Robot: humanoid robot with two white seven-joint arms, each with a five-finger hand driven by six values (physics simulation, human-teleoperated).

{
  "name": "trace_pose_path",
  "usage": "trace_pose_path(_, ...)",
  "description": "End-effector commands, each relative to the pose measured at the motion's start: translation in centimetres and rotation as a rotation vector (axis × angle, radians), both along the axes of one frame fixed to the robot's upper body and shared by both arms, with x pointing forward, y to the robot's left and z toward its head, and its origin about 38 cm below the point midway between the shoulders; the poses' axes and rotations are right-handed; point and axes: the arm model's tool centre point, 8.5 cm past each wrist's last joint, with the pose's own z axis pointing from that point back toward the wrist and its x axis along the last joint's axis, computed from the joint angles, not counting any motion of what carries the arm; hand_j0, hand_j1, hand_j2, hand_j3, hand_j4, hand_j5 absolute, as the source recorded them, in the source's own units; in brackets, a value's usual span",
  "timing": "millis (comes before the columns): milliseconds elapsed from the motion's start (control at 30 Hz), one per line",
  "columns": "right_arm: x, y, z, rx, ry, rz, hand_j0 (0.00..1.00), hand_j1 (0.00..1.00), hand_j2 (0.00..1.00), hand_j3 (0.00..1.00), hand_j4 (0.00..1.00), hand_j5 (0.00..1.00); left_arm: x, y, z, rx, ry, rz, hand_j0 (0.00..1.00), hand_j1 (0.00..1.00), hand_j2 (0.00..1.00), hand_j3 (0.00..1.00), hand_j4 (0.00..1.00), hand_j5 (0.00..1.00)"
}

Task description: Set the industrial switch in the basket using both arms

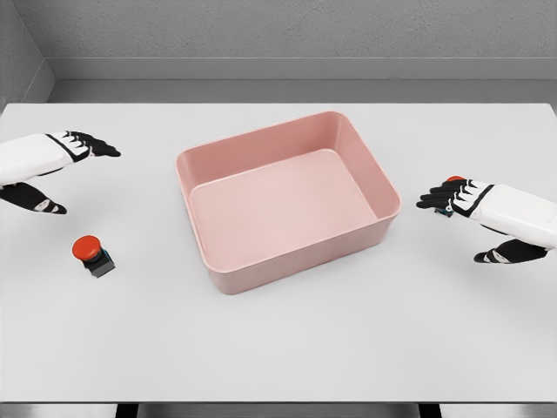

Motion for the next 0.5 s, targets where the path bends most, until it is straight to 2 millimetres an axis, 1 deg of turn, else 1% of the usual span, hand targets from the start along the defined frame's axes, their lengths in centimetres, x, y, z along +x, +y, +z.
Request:
trace_pose_path(0,0.0,0.0,0.1,0.006,0.002,-0.003,1.0,1.0,1.0,1.0,1.0,1.0,0.0,0.0,0.2,-0.006,-0.002,0.002,1.0,1.0,1.0,1.0,1.0,1.0)
trace_pose_path(100,0.0,-0.1,0.2,0.017,0.001,-0.005,1.0,1.0,1.0,1.0,1.0,1.0,-0.4,0.3,0.2,0.003,0.004,0.002,1.0,1.0,1.0,1.0,1.0,1.0)
trace_pose_path(200,0.1,-0.3,0.5,0.011,-0.009,-0.009,1.0,1.0,1.0,1.0,1.0,1.0,-2.1,1.1,0.0,0.038,0.031,-0.002,1.0,1.0,1.0,1.0,1.0,1.0)
trace_pose_path(267,0.4,-0.5,1.2,0.001,-0.027,-0.013,1.0,1.0,1.0,1.0,1.0,1.0,-2.3,1.5,0.0,0.063,0.032,0.0,1.0,1.0,1.0,1.0,1.0,1.0)
trace_pose_path(300,0.5,-0.8,1.8,-0.007,-0.042,-0.027,1.0,1.0,1.0,1.0,1.0,1.0,-2.6,2.1,0.2,0.084,0.032,0.009,1.0,1.0,1.0,1.0,1.0,1.0)
trace_pose_path(367,0.9,-1.3,1.5,-0.041,0.0,-0.084,1.0,1.0,1.0,1.0,1.0,1.0,-2.8,2.7,0.3,0.115,0.03,0.013,1.0,1.0,1.0,1.0,1.0,1.0)
trace_pose_path(433,1.5,-2.0,1.1,-0.089,0.066,-0.162,1.0,1.0,1.0,1.0,1.0,1.0,-3.3,2.7,-0.1,0.139,0.038,0.002,1.0,1.0,1.0,1.0,1.0,1.0)
trace_pose_path(467,1.8,-2.5,0.8,-0.111,0.08,-0.226,1.0,1.0,1.0,1.0,1.0,1.0,-3.7,3.6,0.5,0.17,0.034,0.014,1.0,1.0,1.0,1.0,1.0,1.0)
